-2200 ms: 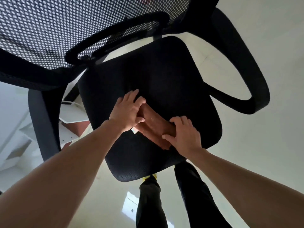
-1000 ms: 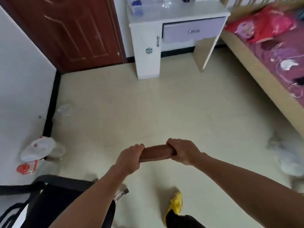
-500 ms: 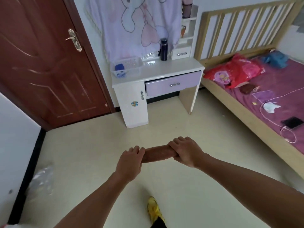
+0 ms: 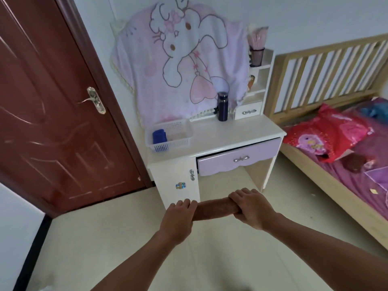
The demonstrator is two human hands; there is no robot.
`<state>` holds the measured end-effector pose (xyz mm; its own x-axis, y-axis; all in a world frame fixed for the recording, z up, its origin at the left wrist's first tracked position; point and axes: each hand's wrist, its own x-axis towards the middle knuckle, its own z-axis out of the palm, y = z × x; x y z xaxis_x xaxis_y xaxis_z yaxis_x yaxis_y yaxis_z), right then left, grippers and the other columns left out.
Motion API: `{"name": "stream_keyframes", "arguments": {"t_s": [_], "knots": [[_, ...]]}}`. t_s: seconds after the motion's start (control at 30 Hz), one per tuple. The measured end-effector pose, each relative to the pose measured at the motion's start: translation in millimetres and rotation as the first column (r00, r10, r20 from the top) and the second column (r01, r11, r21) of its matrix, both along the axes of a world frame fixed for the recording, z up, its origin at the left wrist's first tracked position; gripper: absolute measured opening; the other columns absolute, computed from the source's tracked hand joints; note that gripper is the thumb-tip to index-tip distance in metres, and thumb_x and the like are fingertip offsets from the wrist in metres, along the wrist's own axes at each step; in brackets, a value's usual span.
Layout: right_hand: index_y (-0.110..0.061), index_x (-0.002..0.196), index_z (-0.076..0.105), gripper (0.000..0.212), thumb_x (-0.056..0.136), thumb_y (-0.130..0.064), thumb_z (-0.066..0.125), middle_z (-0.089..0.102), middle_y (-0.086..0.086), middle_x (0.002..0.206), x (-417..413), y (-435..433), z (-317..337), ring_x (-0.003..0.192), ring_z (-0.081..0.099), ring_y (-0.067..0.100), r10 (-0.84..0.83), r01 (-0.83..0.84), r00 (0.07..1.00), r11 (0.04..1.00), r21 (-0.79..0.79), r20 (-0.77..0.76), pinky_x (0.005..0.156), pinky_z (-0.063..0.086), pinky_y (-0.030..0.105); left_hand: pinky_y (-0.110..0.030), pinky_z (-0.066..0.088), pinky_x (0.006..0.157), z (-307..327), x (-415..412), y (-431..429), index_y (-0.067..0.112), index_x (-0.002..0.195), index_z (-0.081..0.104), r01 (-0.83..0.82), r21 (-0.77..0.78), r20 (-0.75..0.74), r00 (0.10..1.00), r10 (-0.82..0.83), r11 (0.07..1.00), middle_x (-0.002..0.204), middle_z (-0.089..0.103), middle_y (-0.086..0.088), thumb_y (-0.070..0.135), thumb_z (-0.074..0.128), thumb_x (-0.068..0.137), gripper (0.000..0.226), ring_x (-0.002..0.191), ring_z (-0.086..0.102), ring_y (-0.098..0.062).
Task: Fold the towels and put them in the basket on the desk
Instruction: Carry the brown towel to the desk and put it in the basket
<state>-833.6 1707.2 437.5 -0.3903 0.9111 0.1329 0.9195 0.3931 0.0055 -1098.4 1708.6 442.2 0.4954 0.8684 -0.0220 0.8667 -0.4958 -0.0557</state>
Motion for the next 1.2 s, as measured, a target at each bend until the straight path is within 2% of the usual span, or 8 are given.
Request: {"name": "stream_keyframes", "arguments": {"t_s": [0.17, 0.3, 0.5, 0.63, 0.8, 0.93, 1.07, 1.2], "knots": [[-0.023, 0.090, 0.060, 0.035, 0.060, -0.042, 0.056, 0.064, -0.008, 0.079, 4.8, 125.7, -8.9, 0.070, 0.061, 0.017, 0.067, -0.067, 0.998, 0.998, 0.010, -0.012, 0.059, 0.049, 0.030, -0.035, 0.046, 0.076, -6.9, 7.6, 104.3, 0.017, 0.122, 0.052, -0.086, -0.007, 0.030, 0.996, 0.087, 0.996, 0.109, 0.062, -0.004, 0.020, 0.059, 0.081, 0.041, 0.093, 0.060, -0.026], [-0.021, 0.097, 0.061, 0.042, 0.065, -0.044, 0.044, 0.066, -0.004, 0.091, 7.0, 230.9, -6.6, 0.084, 0.062, 0.021, 0.117, -0.121, 0.988, 0.992, -0.034, -0.097, 0.069, 0.049, 0.034, -0.031, 0.043, 0.080, -8.6, 13.4, 189.0, 0.021, 0.124, 0.049, -0.183, -0.026, 0.116, 0.976, 0.185, 0.983, 0.114, 0.059, 0.000, 0.023, 0.055, 0.088, 0.037, 0.096, 0.057, -0.021], [-0.025, 0.108, 0.057, 0.039, 0.075, -0.042, 0.068, 0.062, -0.007, 0.106, -6.7, 372.6, 22.6, 0.099, 0.056, 0.015, 0.140, -0.198, 0.954, 0.958, -0.206, -0.266, 0.076, 0.040, 0.027, -0.026, 0.046, 0.081, -4.8, 14.7, 292.7, 0.023, 0.114, 0.051, -0.376, -0.136, 0.272, 0.876, 0.399, 0.917, 0.110, 0.055, 0.002, 0.025, 0.061, 0.085, 0.031, 0.095, 0.053, -0.016], [-0.031, 0.102, 0.057, 0.038, 0.070, -0.038, 0.075, 0.061, -0.011, 0.097, -36.3, 448.2, 30.7, 0.091, 0.055, 0.011, 0.007, -0.170, 0.928, 0.898, -0.406, -0.372, 0.078, 0.043, 0.027, -0.025, 0.049, 0.082, -7.6, -2.0, 346.5, 0.022, 0.112, 0.053, -0.451, -0.190, 0.317, 0.812, 0.489, 0.872, 0.108, 0.055, 0.003, 0.029, 0.063, 0.084, 0.030, 0.094, 0.053, -0.013], [-0.017, 0.089, 0.063, 0.035, 0.057, -0.026, 0.075, 0.067, 0.003, 0.087, -70.6, 533.7, 29.0, 0.082, 0.063, 0.024, -0.234, -0.142, 0.822, 0.798, -0.586, -0.518, 0.072, 0.056, 0.041, -0.023, 0.051, 0.087, -12.0, -30.8, 418.5, 0.023, 0.114, 0.051, -0.462, -0.345, 0.450, 0.683, 0.575, 0.817, 0.105, 0.061, 0.006, 0.026, 0.069, 0.081, 0.038, 0.094, 0.059, -0.010], [-0.009, 0.090, 0.063, 0.022, 0.070, -0.011, 0.071, 0.062, 0.007, 0.081, -104.8, 593.9, 28.1, 0.076, 0.058, 0.023, -0.367, -0.110, 0.742, 0.759, -0.642, -0.561, 0.066, 0.047, 0.033, -0.030, 0.054, 0.083, -17.9, -51.6, 477.2, 0.021, 0.107, 0.050, -0.417, -0.482, 0.467, 0.622, 0.629, 0.771, 0.099, 0.062, 0.002, 0.020, 0.069, 0.077, 0.035, 0.089, 0.061, -0.013], [-0.011, 0.101, 0.063, 0.023, 0.079, -0.009, 0.064, 0.064, 0.008, 0.090, -138.6, 639.7, 27.1, 0.085, 0.061, 0.026, -0.404, -0.091, 0.699, 0.769, -0.633, -0.591, 0.070, 0.050, 0.034, -0.028, 0.050, 0.077, -27.8, -64.6, 521.1, 0.018, 0.097, 0.052, -0.431, -0.572, 0.469, 0.526, 0.709, 0.698, 0.101, 0.055, -0.002, 0.016, 0.069, 0.074, 0.029, 0.086, 0.059, -0.018], [-0.014, 0.118, 0.061, 0.035, 0.084, -0.012, 0.062, 0.062, 0.003, 0.101, -167.0, 680.5, 13.9, 0.091, 0.060, 0.022, -0.352, -0.046, 0.767, 0.804, -0.593, -0.537, 0.068, 0.047, 0.027, -0.024, 0.047, 0.073, -43.6, -67.0, 554.2, 0.012, 0.107, 0.053, -0.399, -0.697, 0.432, 0.430, 0.793, 0.596, 0.092, 0.057, 0.000, 0.011, 0.066, 0.077, 0.032, 0.083, 0.056, -0.016]]}}
